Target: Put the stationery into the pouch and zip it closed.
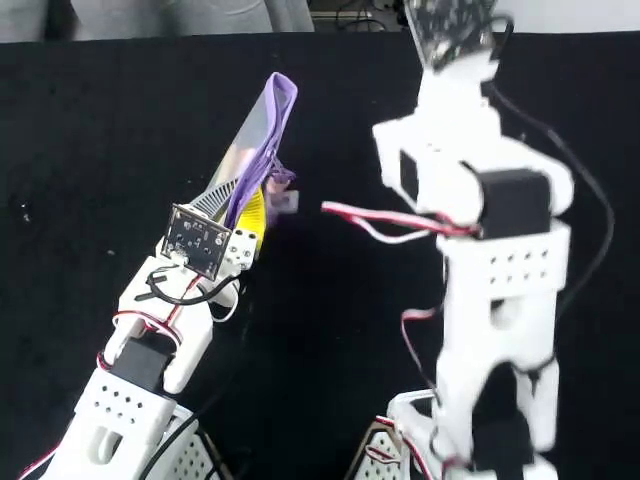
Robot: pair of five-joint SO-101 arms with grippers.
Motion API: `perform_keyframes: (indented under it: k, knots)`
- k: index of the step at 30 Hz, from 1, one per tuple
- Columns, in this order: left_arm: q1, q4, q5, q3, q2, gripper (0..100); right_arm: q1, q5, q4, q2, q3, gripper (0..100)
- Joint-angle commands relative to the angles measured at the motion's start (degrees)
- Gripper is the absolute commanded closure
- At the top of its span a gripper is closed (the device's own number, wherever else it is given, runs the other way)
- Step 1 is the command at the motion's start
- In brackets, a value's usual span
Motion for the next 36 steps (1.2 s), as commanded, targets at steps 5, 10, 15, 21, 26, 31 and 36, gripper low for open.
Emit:
perform_keyframes:
  k: [5,10,15,21,26,31,36]
  knots:
    - [-2.07,0.18,0.97,1.36,0.35,97,-3.87,-0.62,-22.33,-17.27,26.86,76.6]
    - [-2.15,0.09,6.51,1.27,0.35,97,-10.73,-3.6,-31.74,-20.97,39.43,76.6]
    - [-2.15,0.09,7.74,1.19,0.35,97,-13.01,-4.31,-40.79,-25.63,50.51,76.6]
    - [-3.12,-2.46,7.74,2.15,0.35,97,-16.09,-6.15,-56.44,-35.65,66.95,76.6]
    - [-3.21,-2.55,7.74,2.33,0.35,97,-20.22,-5.8,-65.41,-43.47,78.02,76.6]
    - [-2.95,-2.2,7.74,2.33,0.35,97,-22.86,-5.71,-69.19,-46.55,82.42,76.6]
    - [-2.95,-2.2,7.38,2.42,0.35,97,-22.95,-5.71,-71.82,-44.53,82.59,76.6]
